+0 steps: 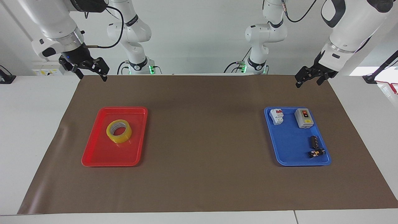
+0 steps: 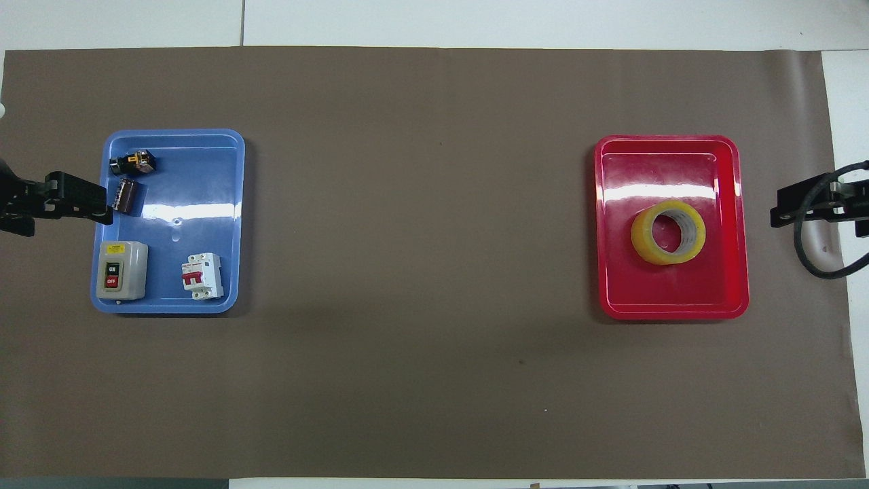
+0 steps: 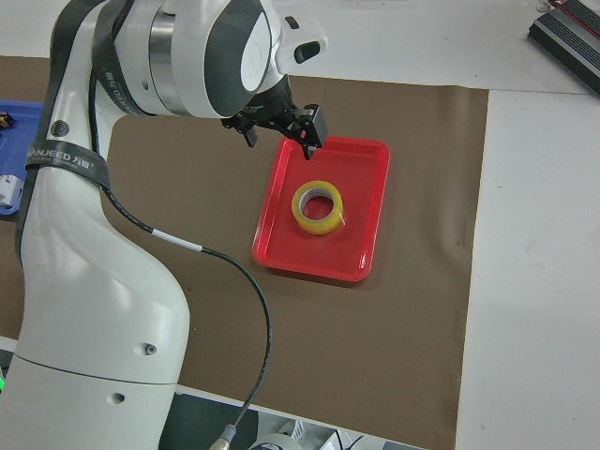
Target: Place and move tape with both arms
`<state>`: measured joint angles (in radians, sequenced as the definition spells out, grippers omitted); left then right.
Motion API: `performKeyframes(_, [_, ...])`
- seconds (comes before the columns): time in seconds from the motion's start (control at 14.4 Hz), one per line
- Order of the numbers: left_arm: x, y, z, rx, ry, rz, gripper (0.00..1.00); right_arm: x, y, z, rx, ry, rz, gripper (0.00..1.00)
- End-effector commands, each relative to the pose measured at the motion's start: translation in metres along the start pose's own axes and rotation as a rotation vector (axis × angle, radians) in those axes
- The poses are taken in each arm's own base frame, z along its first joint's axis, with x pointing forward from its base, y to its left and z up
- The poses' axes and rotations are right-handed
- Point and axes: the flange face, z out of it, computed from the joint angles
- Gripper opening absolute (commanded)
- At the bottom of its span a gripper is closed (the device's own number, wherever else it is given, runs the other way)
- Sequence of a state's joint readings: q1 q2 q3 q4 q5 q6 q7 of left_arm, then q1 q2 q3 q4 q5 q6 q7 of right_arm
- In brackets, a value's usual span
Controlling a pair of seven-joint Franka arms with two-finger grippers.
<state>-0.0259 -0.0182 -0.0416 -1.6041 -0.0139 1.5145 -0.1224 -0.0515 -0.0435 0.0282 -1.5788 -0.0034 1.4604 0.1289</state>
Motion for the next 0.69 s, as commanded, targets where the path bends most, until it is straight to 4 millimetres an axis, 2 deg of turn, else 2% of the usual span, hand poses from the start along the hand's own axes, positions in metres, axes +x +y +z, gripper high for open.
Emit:
performKeyframes(0.0, [-0.0058, -0.003, -0.0014, -0.022, 0.012, 0.001, 1.0, 0.0019, -0.001, -0.0011, 0.02, 0.006, -0.004, 1.0])
performKeyframes(0.35, [-0.0058, -0.003, -0.0014, -0.022, 0.012, 0.001, 1.0, -0.0005, 0.0003, 0.0085, 0.016, 0.001, -0.026, 1.0])
performKeyframes(0.62, [-0.0058, -0.003, -0.0014, -0.022, 0.012, 0.001, 1.0, 0.0012, 0.001, 0.0055, 0.003, 0.018, -0.08, 1.0])
